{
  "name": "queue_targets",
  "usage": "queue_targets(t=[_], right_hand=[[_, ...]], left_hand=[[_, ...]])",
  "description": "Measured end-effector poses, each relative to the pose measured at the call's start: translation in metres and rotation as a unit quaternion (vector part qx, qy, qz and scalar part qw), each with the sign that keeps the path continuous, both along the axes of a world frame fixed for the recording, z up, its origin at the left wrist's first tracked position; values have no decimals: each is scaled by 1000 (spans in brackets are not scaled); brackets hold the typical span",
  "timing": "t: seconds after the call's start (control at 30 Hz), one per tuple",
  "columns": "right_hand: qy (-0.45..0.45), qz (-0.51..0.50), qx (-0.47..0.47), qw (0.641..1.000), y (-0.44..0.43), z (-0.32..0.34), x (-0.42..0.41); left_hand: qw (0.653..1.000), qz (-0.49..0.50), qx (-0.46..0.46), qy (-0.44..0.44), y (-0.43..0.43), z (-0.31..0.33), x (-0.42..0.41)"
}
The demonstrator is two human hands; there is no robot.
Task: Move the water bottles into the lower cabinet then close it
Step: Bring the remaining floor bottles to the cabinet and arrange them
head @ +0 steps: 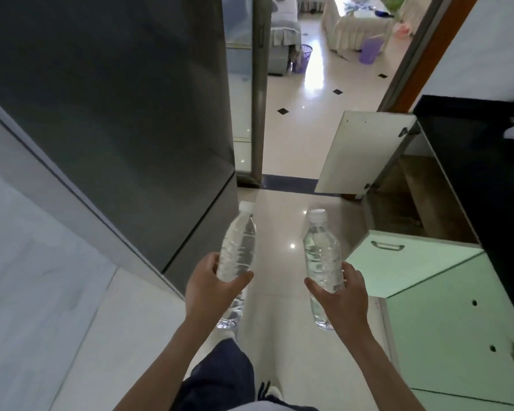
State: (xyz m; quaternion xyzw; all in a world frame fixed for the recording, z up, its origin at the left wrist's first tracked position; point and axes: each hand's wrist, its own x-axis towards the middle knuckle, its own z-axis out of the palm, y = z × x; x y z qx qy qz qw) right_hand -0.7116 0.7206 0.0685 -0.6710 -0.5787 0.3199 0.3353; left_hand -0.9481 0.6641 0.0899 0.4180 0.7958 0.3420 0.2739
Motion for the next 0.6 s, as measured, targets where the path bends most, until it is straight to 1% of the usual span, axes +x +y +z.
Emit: queue_targets(t=[0.13, 0.23, 0.33, 0.4, 0.5, 0.6], right_hand=[[11, -28, -27, 999, 81, -30, -15], [26, -72, -26, 997, 139, -41, -26], [35, -115, -30, 992, 196, -41, -31], [39, -151, -19, 988, 233, -37, -32], [56, -219, -12, 974, 283, -21, -26], [70, -282, -16, 957, 323, -14, -8]], left_hand=[[1000, -6, -5, -19, 95, -23, -21], [998, -26, -18, -47, 171, -40, -37], [993, -87, -29, -71, 255, -40, -48], [987, -141, -18, -78, 312, -31, -47], [975, -217, -1, -58, 394, -13, -33], [964, -263, 2, -36, 464, -6, -8]])
